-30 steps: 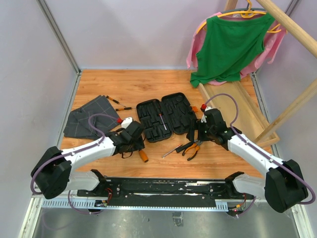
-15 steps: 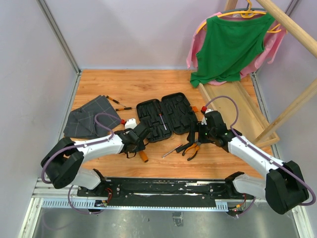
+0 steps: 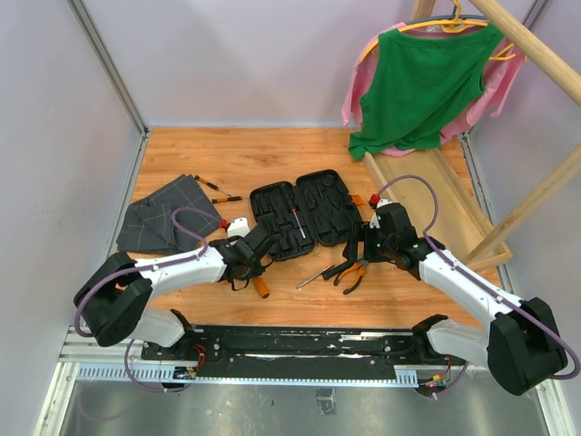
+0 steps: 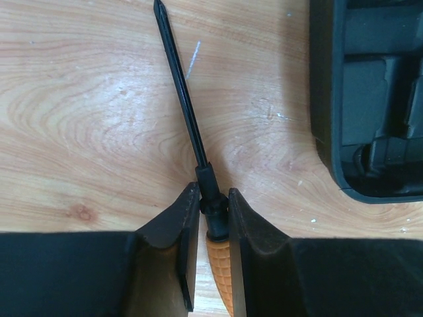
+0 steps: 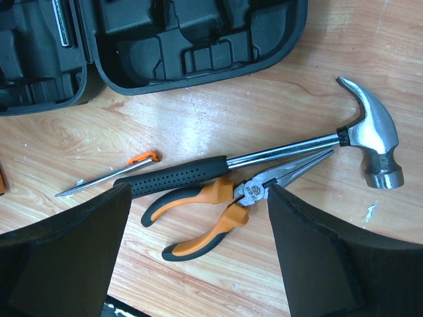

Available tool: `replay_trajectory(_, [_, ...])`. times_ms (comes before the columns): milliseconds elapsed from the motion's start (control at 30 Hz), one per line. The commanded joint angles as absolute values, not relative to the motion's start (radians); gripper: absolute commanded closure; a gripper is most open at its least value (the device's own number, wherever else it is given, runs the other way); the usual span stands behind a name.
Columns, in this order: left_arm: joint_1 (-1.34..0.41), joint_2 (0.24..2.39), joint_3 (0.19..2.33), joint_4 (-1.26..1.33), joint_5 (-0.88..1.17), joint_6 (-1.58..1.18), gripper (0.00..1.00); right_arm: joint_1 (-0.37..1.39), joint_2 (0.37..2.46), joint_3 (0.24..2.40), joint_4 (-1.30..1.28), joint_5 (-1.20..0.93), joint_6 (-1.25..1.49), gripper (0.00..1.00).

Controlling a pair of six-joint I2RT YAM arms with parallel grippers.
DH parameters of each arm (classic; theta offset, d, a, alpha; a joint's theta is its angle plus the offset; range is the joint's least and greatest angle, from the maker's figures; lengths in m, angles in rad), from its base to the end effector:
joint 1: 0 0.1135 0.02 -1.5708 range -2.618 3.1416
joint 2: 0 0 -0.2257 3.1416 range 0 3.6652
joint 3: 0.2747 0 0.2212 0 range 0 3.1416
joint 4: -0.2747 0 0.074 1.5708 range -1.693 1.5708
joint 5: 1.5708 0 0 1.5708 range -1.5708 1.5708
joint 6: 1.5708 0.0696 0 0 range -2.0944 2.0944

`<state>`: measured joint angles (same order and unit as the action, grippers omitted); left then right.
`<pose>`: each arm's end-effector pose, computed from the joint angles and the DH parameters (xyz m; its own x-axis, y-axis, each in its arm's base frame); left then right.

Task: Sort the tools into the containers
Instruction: Pick up the screwdriver from the center of the board.

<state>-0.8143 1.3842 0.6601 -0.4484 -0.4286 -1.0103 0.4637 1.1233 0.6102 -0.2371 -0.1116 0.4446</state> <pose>0.1793 -0.1479 0.1126 -0.8029 -0.2717 -0.5306 -0.2430 0.9620 -0.1249 0.2130 0.1152 0.1671 -0.7730 0.0913 -0.6278 -0.2048 0.9007 0.3832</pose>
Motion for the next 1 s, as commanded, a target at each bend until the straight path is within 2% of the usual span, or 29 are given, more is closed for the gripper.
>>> replay_trajectory(0, [-0.819,1.341,0.644,-0.507,-0.491,-1.015,0.99,0.451,1.101,0.634,-0.245,-0.100,0.456,0.15])
replay_trajectory(300, [-0.820,1.213,0.647,-0.504,-0.523,-0.968,1.00,0.451,1.064,0.646,-0.173,-0.093,0.501,0.13])
replay_trajectory(500, [-0.819,1.090,0.640,-0.372,-0.484,-0.830,1.00,0.450,1.063,0.677,-0.148,-0.127,0.479,0.12])
replay_trajectory(733, [-0.819,1.056,0.709,-0.346,-0.473,-0.772,0.99,0.452,1.066,0.699,-0.105,-0.299,0.480,0.14])
replay_trajectory(967, [-0.819,1.031,0.742,-0.327,-0.471,-0.778,1.00,0.582,1.036,0.646,0.028,-0.305,0.526,0.15])
